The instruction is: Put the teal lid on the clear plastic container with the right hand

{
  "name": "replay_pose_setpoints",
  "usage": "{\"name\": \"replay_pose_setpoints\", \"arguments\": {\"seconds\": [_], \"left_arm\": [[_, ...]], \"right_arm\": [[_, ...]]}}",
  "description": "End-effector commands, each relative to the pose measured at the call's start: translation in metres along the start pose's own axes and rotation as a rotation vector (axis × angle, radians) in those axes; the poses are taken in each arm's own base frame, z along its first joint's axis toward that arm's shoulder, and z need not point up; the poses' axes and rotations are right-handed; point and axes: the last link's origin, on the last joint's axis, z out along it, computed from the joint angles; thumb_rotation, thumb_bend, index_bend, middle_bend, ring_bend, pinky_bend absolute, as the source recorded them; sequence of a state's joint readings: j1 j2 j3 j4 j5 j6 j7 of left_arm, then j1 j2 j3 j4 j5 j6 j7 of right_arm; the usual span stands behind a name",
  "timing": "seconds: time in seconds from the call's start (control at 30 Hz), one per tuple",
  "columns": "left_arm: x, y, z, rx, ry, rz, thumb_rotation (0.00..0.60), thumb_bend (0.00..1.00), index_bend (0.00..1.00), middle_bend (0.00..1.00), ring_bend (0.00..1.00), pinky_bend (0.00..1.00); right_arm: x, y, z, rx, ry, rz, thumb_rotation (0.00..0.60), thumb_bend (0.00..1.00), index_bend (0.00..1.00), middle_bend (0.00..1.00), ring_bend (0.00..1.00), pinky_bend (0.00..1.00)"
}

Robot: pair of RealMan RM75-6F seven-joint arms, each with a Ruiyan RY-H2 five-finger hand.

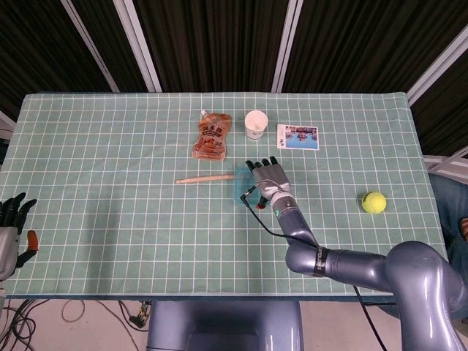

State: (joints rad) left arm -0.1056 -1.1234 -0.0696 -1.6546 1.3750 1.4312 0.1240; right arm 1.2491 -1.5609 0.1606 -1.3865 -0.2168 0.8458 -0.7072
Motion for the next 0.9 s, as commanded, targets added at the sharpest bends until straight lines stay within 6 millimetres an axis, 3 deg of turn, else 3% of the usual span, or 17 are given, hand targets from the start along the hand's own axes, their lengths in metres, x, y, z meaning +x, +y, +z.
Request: {"name": "replay_pose_setpoints", "arguments": {"seconds": [0.03,0.47,0.9], "left_arm": [[-0.0001,0.0001,0.0000,0.000,0.000,-0.001,0.600,0.66,0.11,0.00,0.00,0.00],[-0.0001,-0.0001,0.0002,0.001,-0.002,0.001,0.600,0.66,0.11,0.00,0.00,0.00],[0.0000,-0.0004,0.0003,0.004,-0.001,0.001,0.600,0.66,0.11,0.00,0.00,0.00]], "right_arm": [[-0.0001,0.0001,0.0004,-0.001,-0.001,0.001,0.600,0.21,0.07,0.45,0.11,0.00],[0.0008,0.0003,-0.0008,-0.009,0.004,0.000,0.600,0.21,0.07,0.28,0.05,0.00],[0.0022,0.0011,-0.0018,-0.013,-0.005,-0.001,0.600,0.21,0.07,0.20,0.01,0.00]]}}
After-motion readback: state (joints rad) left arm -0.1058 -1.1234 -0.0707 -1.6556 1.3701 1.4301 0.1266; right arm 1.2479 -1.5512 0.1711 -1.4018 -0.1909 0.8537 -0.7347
